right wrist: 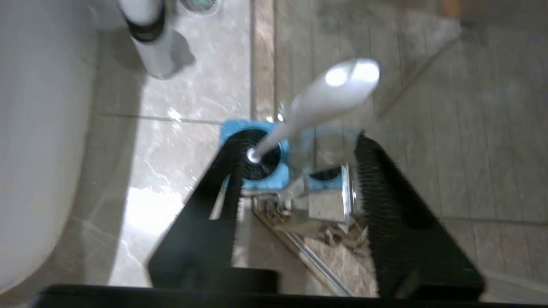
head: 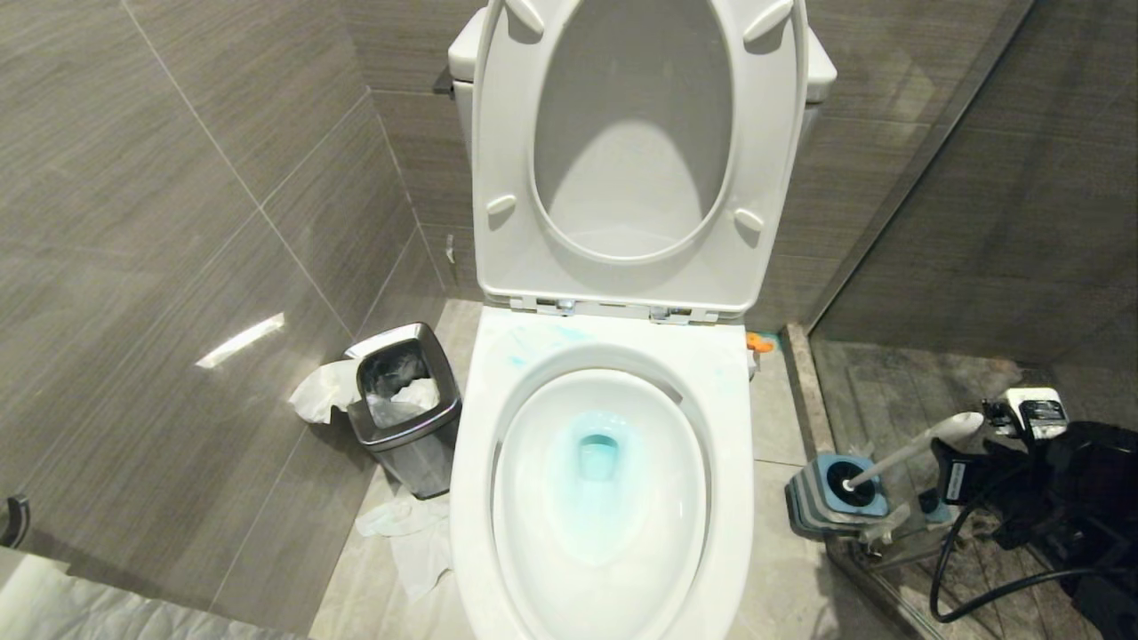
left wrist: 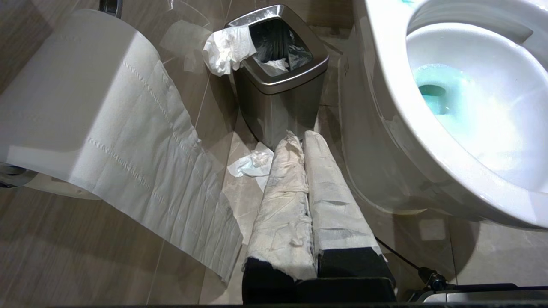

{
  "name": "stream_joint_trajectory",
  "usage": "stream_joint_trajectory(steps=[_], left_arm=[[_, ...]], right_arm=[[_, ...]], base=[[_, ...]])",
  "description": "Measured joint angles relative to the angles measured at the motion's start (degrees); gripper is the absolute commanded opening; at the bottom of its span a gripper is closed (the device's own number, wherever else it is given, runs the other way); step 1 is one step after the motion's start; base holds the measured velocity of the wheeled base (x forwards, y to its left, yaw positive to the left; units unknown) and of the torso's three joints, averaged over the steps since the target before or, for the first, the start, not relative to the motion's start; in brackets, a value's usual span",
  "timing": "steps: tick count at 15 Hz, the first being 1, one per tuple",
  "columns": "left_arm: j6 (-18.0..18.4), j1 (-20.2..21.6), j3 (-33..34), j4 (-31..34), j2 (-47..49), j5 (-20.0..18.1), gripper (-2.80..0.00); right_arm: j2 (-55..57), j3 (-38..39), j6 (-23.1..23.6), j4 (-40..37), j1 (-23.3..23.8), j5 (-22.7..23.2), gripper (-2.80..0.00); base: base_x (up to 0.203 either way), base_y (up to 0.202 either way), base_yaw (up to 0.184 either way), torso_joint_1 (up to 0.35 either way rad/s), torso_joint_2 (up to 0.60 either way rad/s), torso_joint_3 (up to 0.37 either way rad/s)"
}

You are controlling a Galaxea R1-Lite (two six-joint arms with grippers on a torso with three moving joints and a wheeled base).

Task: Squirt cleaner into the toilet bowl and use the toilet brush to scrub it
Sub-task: Put the toilet brush back, then flush the toilet

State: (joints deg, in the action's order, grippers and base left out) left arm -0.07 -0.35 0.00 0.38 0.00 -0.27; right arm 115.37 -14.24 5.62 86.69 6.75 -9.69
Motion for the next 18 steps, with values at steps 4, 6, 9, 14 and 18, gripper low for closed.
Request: stream_joint_trajectory(steps=[4,6,9,14,18], left_arm=[[0.0,0.0,0.0,0.0,0.0,0.0,-2.8],[0.0,0.0,0.0,0.0,0.0,0.0,-2.8],[0.0,0.0,0.0,0.0,0.0,0.0,-2.8],[0.0,0.0,0.0,0.0,0.0,0.0,-2.8],[0.0,0.0,0.0,0.0,0.0,0.0,-2.8]], right_arm=[[-5.4,0.5,3.0,-0.3,-0.1,3.2,-2.8],[-7.5,0.2,3.4,-0.4,0.0,4.0,-2.8],[-11.1,0.3,4.0,-0.9,0.0,5.9,-2.8],[-19.1,-1.3,7.1,-3.2,0.0,7.3,-2.8],[-29.6,-7.1,8.2,-12.8,0.0,7.6,-2.8]], base=[[0.0,0.0,0.0,0.0,0.0,0.0],[0.0,0.0,0.0,0.0,0.0,0.0],[0.0,0.0,0.0,0.0,0.0,0.0],[0.0,0.0,0.0,0.0,0.0,0.0],[0.0,0.0,0.0,0.0,0.0,0.0]])
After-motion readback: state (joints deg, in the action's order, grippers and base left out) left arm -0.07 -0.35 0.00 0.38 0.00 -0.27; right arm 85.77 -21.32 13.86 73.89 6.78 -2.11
